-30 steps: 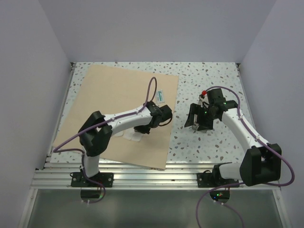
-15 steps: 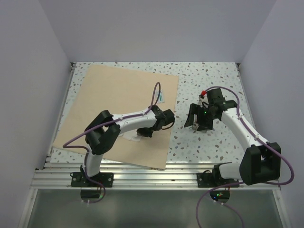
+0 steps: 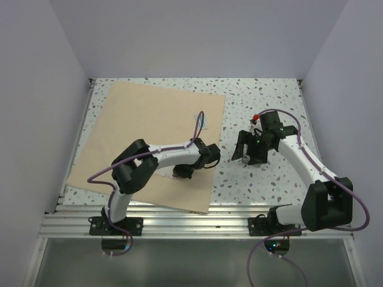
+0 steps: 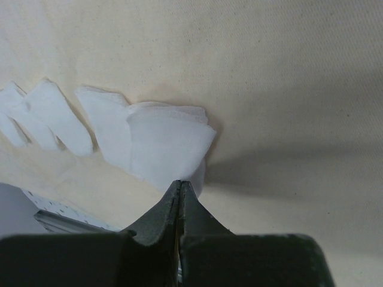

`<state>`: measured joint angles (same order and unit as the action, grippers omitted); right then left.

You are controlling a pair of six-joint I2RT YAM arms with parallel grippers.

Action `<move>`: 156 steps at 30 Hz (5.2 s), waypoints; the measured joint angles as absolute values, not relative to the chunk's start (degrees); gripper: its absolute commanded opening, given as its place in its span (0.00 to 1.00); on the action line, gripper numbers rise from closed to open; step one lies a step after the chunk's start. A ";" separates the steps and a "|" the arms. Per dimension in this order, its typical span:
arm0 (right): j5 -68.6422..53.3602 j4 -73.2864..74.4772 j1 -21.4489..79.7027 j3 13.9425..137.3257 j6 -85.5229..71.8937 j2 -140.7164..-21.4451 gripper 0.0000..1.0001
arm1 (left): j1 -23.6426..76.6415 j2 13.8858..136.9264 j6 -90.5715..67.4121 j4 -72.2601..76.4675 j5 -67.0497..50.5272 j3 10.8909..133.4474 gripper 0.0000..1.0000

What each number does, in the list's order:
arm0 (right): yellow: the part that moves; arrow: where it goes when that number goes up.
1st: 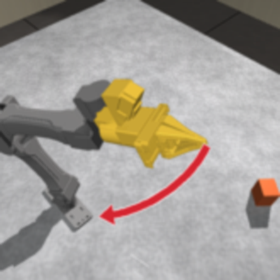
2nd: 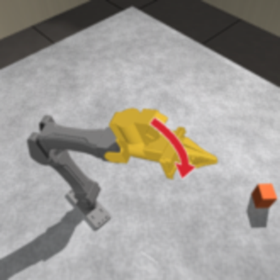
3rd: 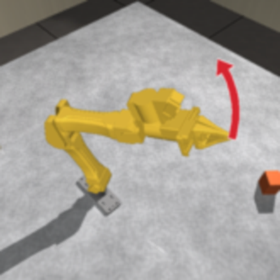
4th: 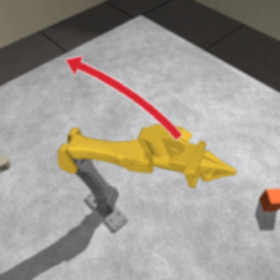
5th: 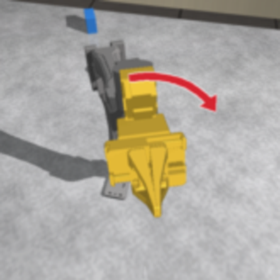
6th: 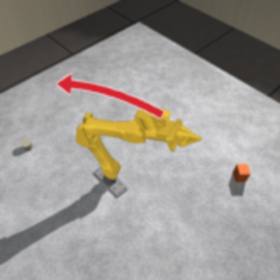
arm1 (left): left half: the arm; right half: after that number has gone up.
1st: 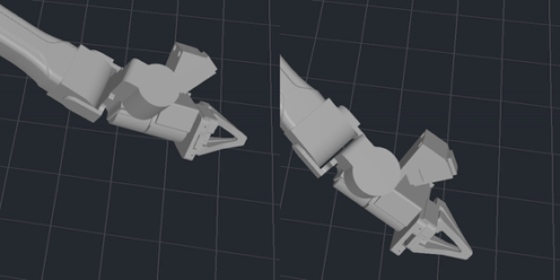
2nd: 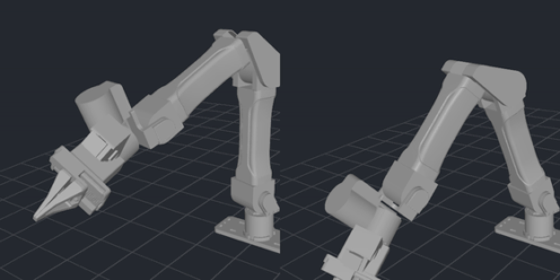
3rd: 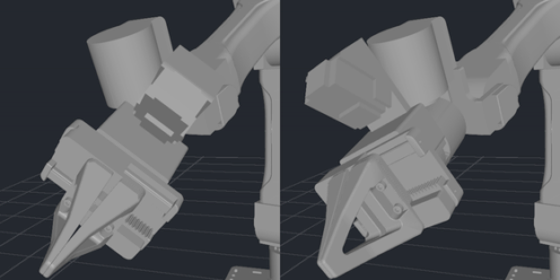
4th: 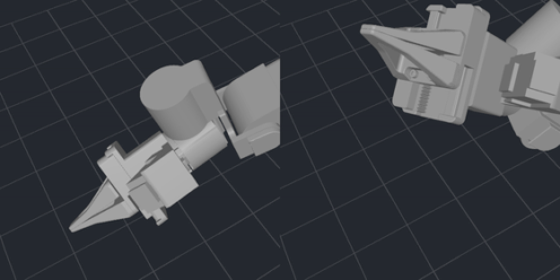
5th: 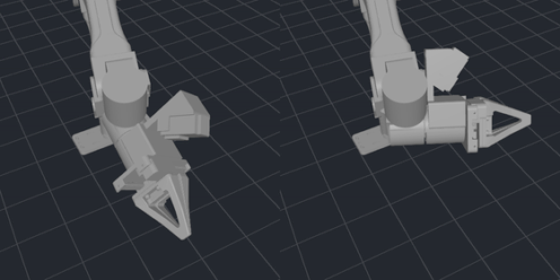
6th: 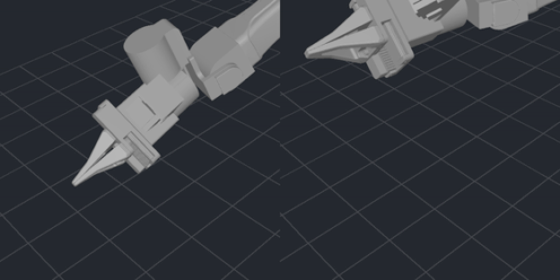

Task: Prepare the surgical pack

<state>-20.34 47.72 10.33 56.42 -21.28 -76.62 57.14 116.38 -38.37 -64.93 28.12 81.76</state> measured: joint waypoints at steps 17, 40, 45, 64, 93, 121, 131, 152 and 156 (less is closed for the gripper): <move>-20.49 47.29 10.33 55.79 -21.06 -76.62 0.82 | 57.89 118.72 -40.01 -65.45 27.24 83.72 0.16; -20.53 47.13 10.33 55.46 -20.91 -76.64 0.83 | 57.89 117.03 -41.06 -64.66 28.58 80.40 0.39; -20.56 47.13 10.33 55.46 -20.91 -76.97 0.83 | 57.93 115.33 -41.08 -62.89 29.10 78.30 0.39; -20.64 47.13 10.33 55.46 -20.88 -76.99 0.84 | 57.93 114.72 -40.21 -62.46 32.05 78.65 0.00; -20.80 47.11 10.33 55.48 -20.49 -79.11 0.85 | 44.38 109.49 -31.88 -67.09 34.81 82.15 0.00; -22.11 47.00 10.33 55.51 -20.47 -80.64 0.87 | 49.93 112.07 -35.44 -65.98 34.52 78.39 0.00; -22.11 46.89 10.33 55.61 -20.47 -81.12 0.88 | 48.40 111.94 -36.38 -67.83 38.24 79.75 0.00; -22.09 46.81 10.33 56.05 -20.45 -81.43 0.88 | 45.10 111.92 -35.73 -68.10 39.64 82.48 0.00; -22.09 46.81 10.33 56.05 -20.45 -81.43 0.88 | 43.90 111.83 -35.27 -68.05 40.16 83.29 0.00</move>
